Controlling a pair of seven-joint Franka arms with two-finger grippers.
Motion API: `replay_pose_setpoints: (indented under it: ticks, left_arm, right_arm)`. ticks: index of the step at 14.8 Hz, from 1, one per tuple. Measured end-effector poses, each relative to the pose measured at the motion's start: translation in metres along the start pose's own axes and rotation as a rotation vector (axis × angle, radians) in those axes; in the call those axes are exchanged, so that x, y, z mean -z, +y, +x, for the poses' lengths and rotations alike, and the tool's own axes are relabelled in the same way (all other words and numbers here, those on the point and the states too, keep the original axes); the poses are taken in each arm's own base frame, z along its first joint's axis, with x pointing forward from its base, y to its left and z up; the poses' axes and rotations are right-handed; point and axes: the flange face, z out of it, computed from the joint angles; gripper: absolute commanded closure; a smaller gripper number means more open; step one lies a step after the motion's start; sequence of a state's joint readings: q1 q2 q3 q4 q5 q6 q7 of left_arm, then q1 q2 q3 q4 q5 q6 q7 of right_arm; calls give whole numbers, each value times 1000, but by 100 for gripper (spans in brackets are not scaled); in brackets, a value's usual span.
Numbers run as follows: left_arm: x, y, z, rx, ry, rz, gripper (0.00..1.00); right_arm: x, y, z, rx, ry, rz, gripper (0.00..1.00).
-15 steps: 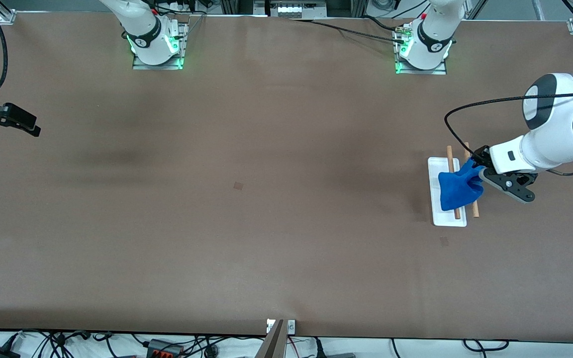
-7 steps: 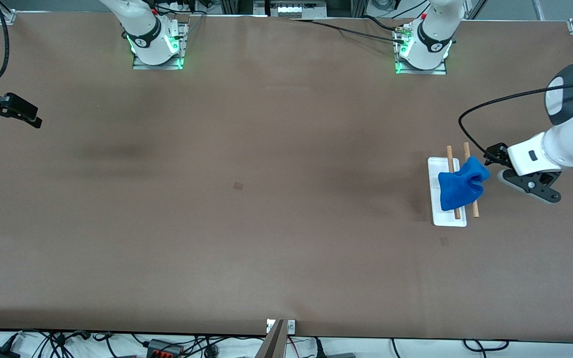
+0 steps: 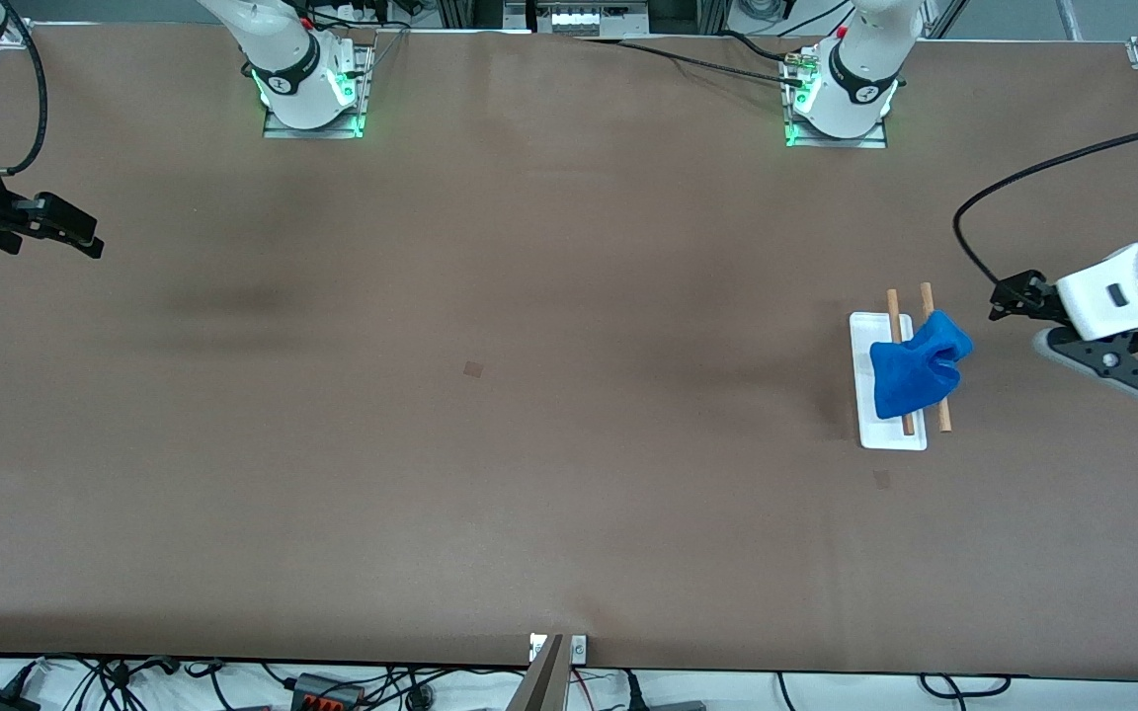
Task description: Pass towel and hang on rack
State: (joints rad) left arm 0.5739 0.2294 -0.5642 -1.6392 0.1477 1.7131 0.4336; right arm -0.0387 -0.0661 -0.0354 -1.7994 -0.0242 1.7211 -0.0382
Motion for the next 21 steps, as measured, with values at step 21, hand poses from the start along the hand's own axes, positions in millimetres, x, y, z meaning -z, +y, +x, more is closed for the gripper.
replay_pose_setpoints:
  ticks: [21]
  left_arm:
    - [71,14,-26,350,114,11,0]
  right_arm:
    - [10,3,-1,-6,25,0,0]
